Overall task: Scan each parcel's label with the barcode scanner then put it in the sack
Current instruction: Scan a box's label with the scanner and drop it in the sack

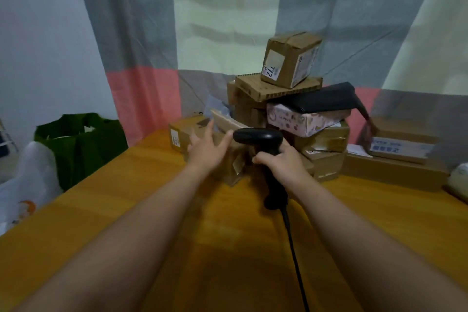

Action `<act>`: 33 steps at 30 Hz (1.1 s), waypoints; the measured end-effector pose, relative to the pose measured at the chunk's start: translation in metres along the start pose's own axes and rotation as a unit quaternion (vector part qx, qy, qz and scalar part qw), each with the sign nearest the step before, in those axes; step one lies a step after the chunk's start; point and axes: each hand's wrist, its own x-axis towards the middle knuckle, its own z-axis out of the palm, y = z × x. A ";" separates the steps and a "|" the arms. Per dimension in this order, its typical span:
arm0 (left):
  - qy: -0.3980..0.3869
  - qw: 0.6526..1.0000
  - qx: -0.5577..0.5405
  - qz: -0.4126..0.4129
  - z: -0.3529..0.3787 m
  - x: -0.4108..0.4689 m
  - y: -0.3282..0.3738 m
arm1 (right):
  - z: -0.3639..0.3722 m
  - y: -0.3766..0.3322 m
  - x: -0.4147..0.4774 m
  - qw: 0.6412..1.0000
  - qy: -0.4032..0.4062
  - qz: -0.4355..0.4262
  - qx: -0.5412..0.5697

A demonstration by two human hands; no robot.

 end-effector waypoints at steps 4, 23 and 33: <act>-0.073 0.995 0.051 -0.037 -0.003 0.033 -0.013 | 0.016 0.017 0.019 0.995 -0.038 0.052 0.079; 0.030 0.992 -0.085 -0.089 -0.019 -0.045 -0.097 | 0.061 0.007 0.002 0.989 -0.033 0.102 0.104; -0.077 0.913 0.376 0.140 -0.018 -0.029 -0.087 | 0.046 0.027 -0.033 0.980 0.035 0.136 0.142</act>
